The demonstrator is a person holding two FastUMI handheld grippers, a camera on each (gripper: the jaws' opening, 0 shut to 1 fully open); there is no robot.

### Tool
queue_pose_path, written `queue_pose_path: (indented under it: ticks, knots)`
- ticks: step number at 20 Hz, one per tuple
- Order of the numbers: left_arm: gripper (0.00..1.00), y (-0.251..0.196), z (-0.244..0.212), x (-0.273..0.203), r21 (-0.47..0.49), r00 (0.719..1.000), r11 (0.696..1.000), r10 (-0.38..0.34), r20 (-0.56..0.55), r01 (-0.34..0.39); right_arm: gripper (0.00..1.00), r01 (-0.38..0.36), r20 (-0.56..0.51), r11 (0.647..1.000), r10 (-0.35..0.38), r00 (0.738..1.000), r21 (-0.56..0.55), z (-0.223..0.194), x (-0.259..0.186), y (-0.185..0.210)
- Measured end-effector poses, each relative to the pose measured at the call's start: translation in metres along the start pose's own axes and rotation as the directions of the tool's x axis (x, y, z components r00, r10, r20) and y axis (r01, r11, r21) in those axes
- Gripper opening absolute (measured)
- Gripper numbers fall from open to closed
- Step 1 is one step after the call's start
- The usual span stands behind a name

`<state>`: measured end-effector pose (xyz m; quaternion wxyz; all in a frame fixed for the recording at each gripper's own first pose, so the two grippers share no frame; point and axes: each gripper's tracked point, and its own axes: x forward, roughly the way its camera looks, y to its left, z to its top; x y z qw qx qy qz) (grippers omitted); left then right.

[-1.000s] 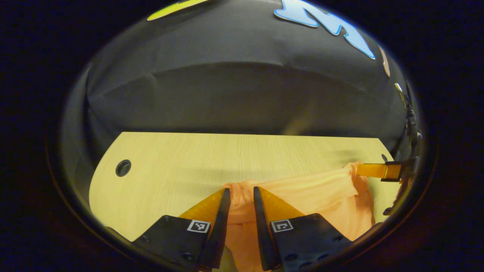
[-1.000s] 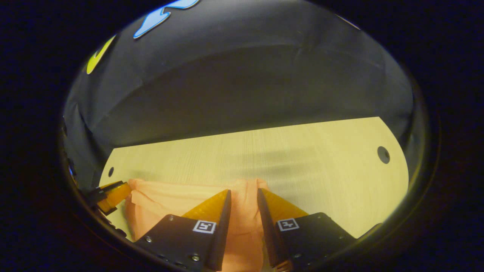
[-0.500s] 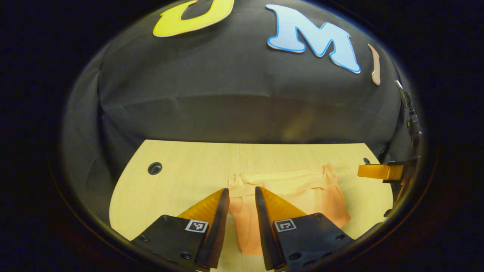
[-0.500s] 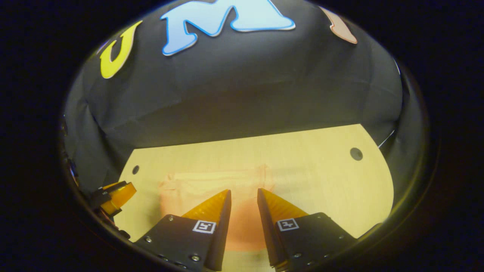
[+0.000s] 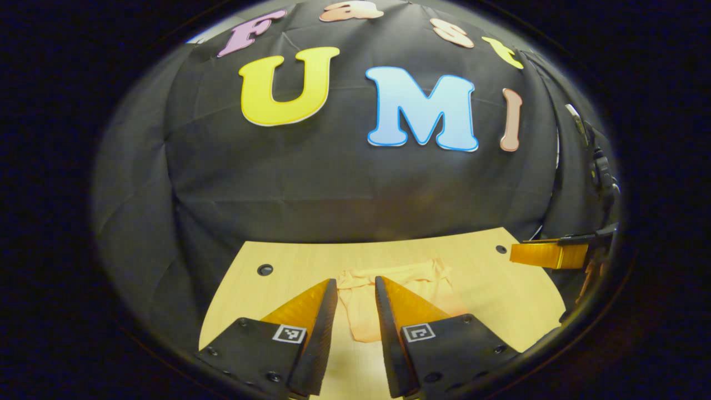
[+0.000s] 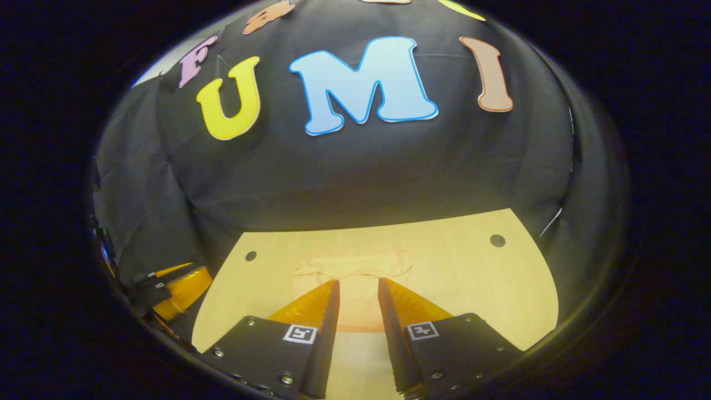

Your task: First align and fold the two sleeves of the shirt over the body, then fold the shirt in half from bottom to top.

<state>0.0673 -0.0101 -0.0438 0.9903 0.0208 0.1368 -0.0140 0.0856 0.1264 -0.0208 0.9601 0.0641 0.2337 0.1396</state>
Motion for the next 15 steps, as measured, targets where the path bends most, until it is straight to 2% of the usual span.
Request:
queue_pose_path:
  ticks: [3, 7, 10, 15]
  knots:
    - [0.47, -0.01, 0.003, -0.037, -0.02, 1.0, 1.0, -0.009, 0.026, 0.01, 0.44, -0.022, 0.036, 1.0, 0.021, 0.999, 0.012, -0.008, -0.031, 0.011]
    - [0.49, -0.021, -0.008, -0.067, -0.036, 0.998, 0.999, -0.026, 0.065, 0.029, 0.44, -0.01, 0.1, 0.999, 0.014, 0.995, -0.037, -0.028, -0.057, 0.017]
    - [0.47, -0.02, -0.019, -0.077, -0.013, 0.998, 0.999, -0.031, 0.061, 0.032, 0.44, -0.023, 0.112, 0.999, 0.026, 0.993, -0.03, -0.042, -0.068, 0.024]
    - [0.47, -0.019, -0.02, -0.078, -0.032, 0.997, 0.998, -0.043, 0.064, 0.046, 0.44, -0.001, 0.129, 1.0, 0.005, 0.992, -0.026, -0.046, -0.076, 0.023]
